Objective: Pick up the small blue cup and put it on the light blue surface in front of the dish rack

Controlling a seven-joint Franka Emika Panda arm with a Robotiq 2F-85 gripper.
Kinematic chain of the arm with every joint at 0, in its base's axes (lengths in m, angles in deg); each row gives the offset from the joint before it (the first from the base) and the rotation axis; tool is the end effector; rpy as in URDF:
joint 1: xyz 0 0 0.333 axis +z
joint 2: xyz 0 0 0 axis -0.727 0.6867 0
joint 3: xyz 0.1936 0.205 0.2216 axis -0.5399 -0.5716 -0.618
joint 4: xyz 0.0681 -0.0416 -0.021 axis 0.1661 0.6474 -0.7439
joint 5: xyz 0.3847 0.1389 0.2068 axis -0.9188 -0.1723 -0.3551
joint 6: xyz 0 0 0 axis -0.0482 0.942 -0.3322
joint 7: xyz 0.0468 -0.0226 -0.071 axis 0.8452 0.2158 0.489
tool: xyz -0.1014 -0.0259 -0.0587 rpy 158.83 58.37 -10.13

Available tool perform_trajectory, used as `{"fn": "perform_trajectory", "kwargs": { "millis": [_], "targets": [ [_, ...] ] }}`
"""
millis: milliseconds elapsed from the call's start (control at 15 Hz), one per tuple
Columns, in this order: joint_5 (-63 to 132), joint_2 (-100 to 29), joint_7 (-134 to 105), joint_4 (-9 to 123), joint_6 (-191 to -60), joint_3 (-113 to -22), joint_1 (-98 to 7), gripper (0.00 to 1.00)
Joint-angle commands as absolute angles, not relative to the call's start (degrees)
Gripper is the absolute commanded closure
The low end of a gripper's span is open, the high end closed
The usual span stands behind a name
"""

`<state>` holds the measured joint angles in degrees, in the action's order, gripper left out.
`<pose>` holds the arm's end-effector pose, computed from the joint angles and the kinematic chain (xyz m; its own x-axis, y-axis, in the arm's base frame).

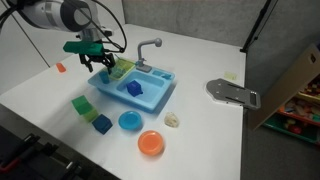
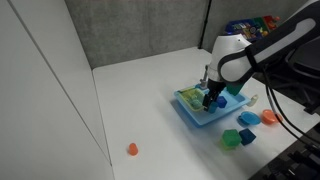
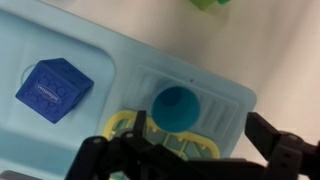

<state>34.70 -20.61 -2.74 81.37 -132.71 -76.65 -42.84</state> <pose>0.6309 0.1048 0.1303 0.9450 0.3106 -0.1020 0.3085 -0.9505 -0.0369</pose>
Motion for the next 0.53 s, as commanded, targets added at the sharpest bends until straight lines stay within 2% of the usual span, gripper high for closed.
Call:
{"fn": "perform_trajectory", "kwargs": {
  "millis": [0, 467],
  "targets": [
    [31.48, -26.49, -3.2, 87.9, -135.42, -77.38, -44.21, 0.0],
    [24.99, -36.33, -4.05, 98.52, -138.69, -76.62, -46.44, 0.0]
  ]
}}
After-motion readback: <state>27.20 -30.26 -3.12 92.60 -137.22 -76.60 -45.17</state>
